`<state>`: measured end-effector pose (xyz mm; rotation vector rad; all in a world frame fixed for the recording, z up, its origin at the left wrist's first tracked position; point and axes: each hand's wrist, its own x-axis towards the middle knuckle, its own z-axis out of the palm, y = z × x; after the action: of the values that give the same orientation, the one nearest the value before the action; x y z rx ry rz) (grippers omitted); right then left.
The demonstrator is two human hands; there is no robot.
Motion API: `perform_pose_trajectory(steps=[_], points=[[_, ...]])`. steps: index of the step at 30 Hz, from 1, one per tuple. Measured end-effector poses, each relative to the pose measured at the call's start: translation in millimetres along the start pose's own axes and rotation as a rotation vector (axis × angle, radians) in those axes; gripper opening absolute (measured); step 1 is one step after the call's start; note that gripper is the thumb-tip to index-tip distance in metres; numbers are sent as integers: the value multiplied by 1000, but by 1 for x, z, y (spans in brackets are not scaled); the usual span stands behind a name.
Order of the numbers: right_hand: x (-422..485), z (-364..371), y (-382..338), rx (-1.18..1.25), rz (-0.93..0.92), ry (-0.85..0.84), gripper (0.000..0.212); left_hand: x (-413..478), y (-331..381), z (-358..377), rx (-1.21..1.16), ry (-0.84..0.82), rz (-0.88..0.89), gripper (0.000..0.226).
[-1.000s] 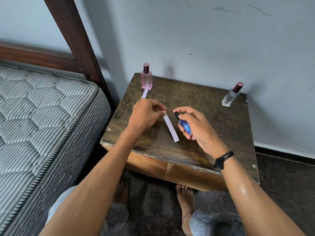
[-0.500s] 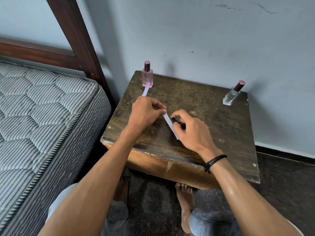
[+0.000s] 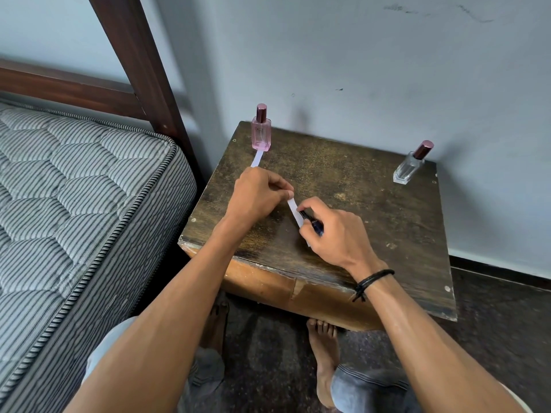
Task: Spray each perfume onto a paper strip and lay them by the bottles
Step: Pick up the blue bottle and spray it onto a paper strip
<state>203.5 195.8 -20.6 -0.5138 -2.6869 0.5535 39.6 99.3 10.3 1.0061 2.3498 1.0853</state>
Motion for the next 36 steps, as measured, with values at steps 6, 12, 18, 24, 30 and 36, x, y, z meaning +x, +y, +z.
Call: perform_pose_trajectory(steps=[6, 12, 18, 24, 30, 36], points=[[0, 2, 1, -26, -2, 0, 20, -1, 0, 0, -2, -18, -10, 6], [1, 2, 1, -32, 8, 5, 19, 0, 1, -1, -6, -20, -20, 5], [1, 3, 2, -32, 4, 2, 19, -1, 2, -1, -6, -27, -13, 6], [1, 3, 1, -42, 4, 13, 19, -1, 2, -1, 2, -25, -11, 5], [0, 4, 2, -45, 0, 19, 18, 0, 2, -2, -5, -23, -10, 6], [0, 4, 3, -36, 0, 18, 17, -1, 2, -1, -15, -24, -11, 7]])
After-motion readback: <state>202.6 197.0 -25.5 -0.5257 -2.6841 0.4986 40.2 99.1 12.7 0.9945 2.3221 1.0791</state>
